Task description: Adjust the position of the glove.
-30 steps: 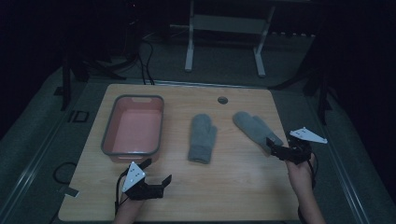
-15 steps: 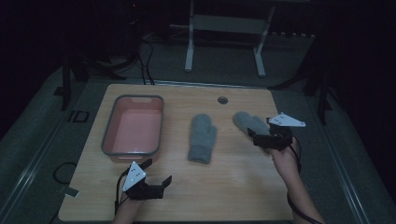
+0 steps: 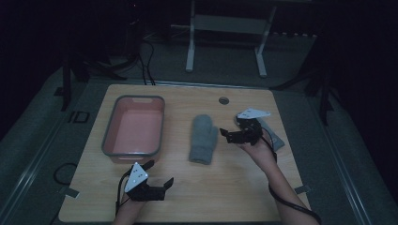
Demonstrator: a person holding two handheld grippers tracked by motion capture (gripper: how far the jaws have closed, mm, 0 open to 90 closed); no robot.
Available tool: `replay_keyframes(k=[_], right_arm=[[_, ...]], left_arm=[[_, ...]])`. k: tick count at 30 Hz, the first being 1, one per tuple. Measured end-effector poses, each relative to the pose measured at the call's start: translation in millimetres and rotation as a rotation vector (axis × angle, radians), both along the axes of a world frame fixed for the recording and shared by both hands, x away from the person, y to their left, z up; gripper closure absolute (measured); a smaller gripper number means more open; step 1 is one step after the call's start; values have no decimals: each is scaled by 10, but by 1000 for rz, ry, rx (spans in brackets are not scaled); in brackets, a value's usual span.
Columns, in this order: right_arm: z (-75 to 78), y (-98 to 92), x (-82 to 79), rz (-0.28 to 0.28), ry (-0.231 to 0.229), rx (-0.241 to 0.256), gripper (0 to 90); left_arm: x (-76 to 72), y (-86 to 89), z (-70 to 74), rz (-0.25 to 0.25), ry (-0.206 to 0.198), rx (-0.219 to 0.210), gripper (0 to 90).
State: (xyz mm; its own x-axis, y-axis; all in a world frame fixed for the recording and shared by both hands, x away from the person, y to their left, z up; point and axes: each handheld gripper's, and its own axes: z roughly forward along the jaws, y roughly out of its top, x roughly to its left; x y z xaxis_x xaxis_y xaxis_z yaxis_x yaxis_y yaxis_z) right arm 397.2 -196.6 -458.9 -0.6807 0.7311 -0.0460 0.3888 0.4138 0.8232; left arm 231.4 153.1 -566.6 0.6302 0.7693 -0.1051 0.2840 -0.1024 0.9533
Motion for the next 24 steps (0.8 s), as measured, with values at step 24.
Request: replay_keyframes(k=[24], right_arm=[[-818,817,439,66,155,-120,388]], left_arm=[[-18,14,14,-7,-13,-5,18]])
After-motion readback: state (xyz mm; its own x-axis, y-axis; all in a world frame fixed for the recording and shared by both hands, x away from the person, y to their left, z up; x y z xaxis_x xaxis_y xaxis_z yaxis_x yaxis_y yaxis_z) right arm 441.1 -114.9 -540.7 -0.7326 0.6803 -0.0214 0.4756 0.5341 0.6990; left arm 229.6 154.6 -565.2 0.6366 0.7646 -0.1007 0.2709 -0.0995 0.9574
